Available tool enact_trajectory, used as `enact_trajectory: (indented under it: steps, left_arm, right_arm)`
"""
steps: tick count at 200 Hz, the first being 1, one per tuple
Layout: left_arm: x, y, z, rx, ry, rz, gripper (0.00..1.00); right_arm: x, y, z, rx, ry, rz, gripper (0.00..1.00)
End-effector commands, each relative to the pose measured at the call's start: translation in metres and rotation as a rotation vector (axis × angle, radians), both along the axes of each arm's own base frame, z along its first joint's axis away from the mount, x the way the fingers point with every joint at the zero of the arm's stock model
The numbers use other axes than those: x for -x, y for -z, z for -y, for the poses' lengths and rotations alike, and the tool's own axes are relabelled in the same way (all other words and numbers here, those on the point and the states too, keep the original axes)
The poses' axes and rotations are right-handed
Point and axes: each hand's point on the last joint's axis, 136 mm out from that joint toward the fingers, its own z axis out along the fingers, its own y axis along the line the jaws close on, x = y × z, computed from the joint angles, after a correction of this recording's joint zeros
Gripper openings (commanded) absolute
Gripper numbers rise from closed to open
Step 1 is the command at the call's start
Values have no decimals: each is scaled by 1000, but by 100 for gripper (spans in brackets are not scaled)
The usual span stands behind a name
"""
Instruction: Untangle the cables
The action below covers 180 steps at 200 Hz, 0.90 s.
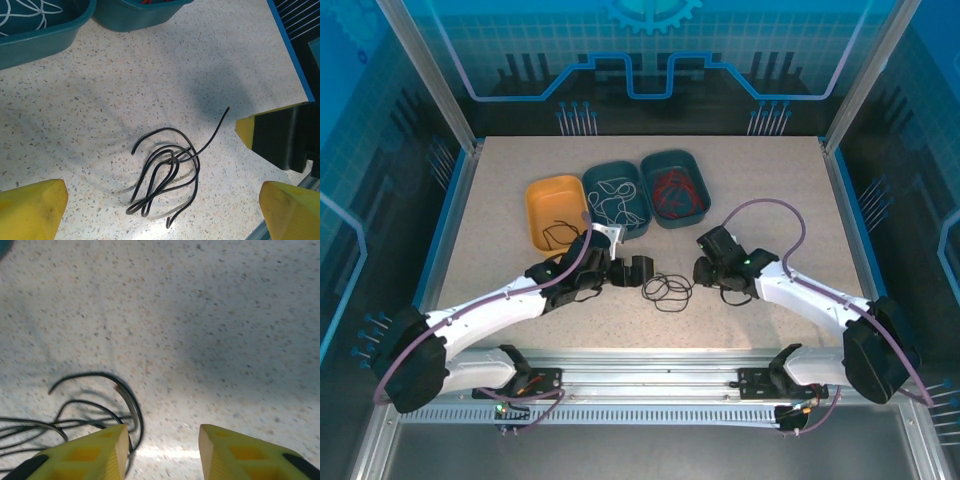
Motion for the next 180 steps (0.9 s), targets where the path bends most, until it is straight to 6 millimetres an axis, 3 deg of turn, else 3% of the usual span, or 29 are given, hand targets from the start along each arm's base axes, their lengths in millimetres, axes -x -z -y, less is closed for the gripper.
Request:
enact_trajectory:
  steps: [1, 41, 64, 86, 128, 180]
  left_arm:
    - [1, 1, 4, 11, 10, 1, 99]
    - [1, 3, 2, 11, -1, 2, 99]
    - [1, 5, 0, 3, -9, -2, 99]
    - [1, 9, -2, -12, -13, -8, 97]
    - [1, 17, -3, -36, -6, -10, 95]
    - [3, 19, 6, -38, 48, -10, 88]
  right_arm:
    - [-16, 2, -15, -91, -6, 37, 39]
    - [-23, 18, -25, -105, -27, 16, 36]
    - [-24, 27, -25, -93, -25, -6, 11]
    - [-28, 19, -29, -104, -49, 15, 1]
    - [-34, -27, -33, -104, -108, 138, 0]
    - [-35, -108, -41, 4, -221, 318, 0]
